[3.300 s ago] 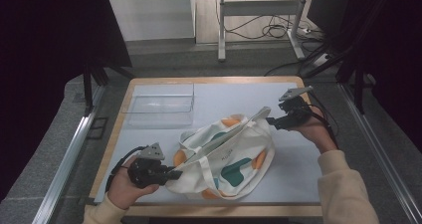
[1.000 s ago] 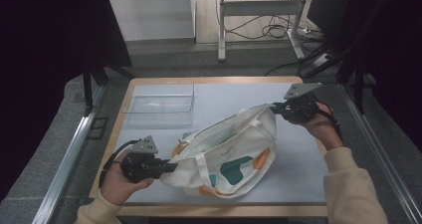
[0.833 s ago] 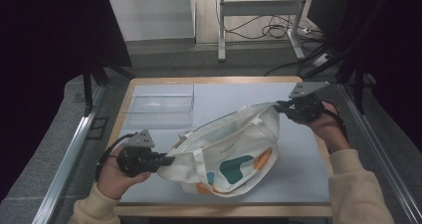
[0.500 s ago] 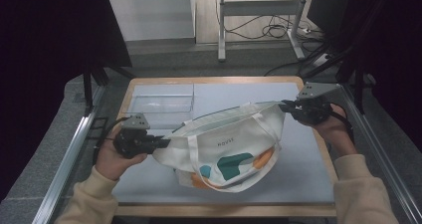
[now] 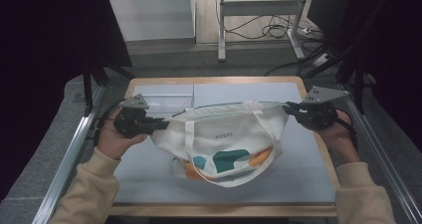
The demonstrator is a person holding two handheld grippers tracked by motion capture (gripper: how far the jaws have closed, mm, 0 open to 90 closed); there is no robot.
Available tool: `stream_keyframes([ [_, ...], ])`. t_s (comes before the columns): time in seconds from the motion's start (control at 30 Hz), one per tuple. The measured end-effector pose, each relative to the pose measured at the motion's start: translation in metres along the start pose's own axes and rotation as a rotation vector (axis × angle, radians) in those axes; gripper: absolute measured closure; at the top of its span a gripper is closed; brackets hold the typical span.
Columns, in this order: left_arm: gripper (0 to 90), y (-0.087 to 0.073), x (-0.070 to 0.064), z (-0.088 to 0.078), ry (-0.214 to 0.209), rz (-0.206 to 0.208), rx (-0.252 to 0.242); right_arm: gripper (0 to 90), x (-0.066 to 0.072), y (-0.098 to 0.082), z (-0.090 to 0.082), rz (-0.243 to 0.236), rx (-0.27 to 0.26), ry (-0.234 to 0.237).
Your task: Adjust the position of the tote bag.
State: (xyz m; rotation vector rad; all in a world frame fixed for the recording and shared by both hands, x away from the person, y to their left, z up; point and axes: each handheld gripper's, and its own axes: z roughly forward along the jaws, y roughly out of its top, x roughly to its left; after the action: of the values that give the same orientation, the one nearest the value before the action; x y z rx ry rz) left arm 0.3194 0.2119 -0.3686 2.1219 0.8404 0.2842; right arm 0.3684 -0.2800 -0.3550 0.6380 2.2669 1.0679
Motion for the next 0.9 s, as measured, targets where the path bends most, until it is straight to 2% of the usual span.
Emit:
stream_keyframes([
  [0.27,84.6,0.017,0.010,0.004,0.025,0.024,-0.003,80.3,0.005,-0.007,-0.012,0.007,-0.042,-0.035],
  [0.37,84.6,0.021,0.014,0.008,0.028,0.025,0.011,80.3,0.008,-0.011,-0.014,0.017,-0.048,-0.030],
  [0.43,84.6,0.017,0.014,0.012,0.017,0.017,0.022,80.3,0.013,-0.018,-0.014,0.023,-0.042,-0.020],
  [0.47,84.5,0.009,0.014,0.017,0.003,0.009,0.029,80.2,0.018,-0.026,-0.012,0.030,-0.030,-0.008],
  [0.5,84.4,0.009,0.014,0.017,0.003,0.009,0.029,80.2,0.018,-0.026,-0.012,0.030,-0.030,-0.008],
  [0.53,84.4,0.002,0.015,0.022,-0.015,-0.002,0.038,80.2,0.022,-0.035,-0.011,0.039,-0.018,0.009],
  [0.67,84.3,-0.006,0.016,0.029,-0.031,-0.019,0.050,80.0,0.026,-0.048,-0.007,0.055,-0.001,0.030],
  [0.9,83.5,-0.016,0.016,0.035,-0.043,-0.041,0.061,79.4,0.030,-0.052,-0.006,0.067,0.023,0.050],
])
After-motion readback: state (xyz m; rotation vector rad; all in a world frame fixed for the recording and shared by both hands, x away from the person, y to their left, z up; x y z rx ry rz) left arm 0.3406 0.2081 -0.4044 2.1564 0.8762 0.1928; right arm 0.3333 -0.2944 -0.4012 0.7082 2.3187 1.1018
